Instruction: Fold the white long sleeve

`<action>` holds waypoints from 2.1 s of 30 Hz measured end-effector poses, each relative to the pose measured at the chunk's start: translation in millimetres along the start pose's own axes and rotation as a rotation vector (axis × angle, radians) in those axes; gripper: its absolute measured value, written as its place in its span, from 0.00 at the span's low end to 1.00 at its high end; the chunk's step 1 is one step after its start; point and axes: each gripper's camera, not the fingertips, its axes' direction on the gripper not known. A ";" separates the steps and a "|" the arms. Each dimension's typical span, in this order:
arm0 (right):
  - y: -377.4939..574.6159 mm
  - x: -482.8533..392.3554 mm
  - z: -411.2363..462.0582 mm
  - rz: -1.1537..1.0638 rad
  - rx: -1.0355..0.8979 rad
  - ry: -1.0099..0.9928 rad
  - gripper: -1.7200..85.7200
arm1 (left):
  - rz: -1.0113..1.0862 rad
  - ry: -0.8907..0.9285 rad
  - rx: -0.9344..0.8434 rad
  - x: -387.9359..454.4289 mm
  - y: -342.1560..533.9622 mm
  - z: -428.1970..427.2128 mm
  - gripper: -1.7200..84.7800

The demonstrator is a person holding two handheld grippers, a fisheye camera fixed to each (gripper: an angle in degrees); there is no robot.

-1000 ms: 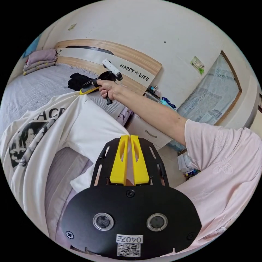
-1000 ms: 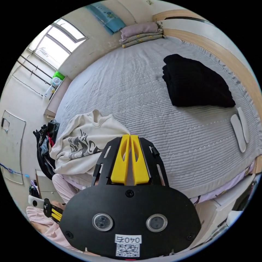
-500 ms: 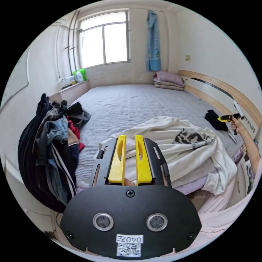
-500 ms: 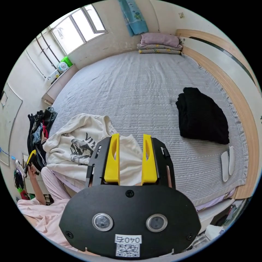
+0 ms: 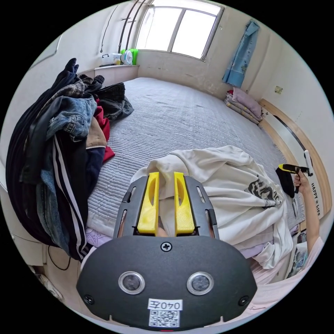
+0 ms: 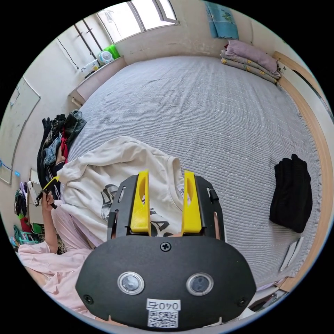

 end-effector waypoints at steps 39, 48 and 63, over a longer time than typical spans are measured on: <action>-142.2 190.6 116.9 0.439 -0.002 0.011 0.12 | 0.289 -0.188 0.012 299.2 -409.2 248.3 0.04; -91.7 126.5 80.5 0.134 0.064 0.073 0.11 | 0.561 -0.042 -0.098 220.1 -361.0 210.8 0.02; -63.6 -84.5 128.3 -0.500 -0.111 -0.142 0.08 | 1.105 -0.051 -0.423 314.8 -284.1 280.3 0.02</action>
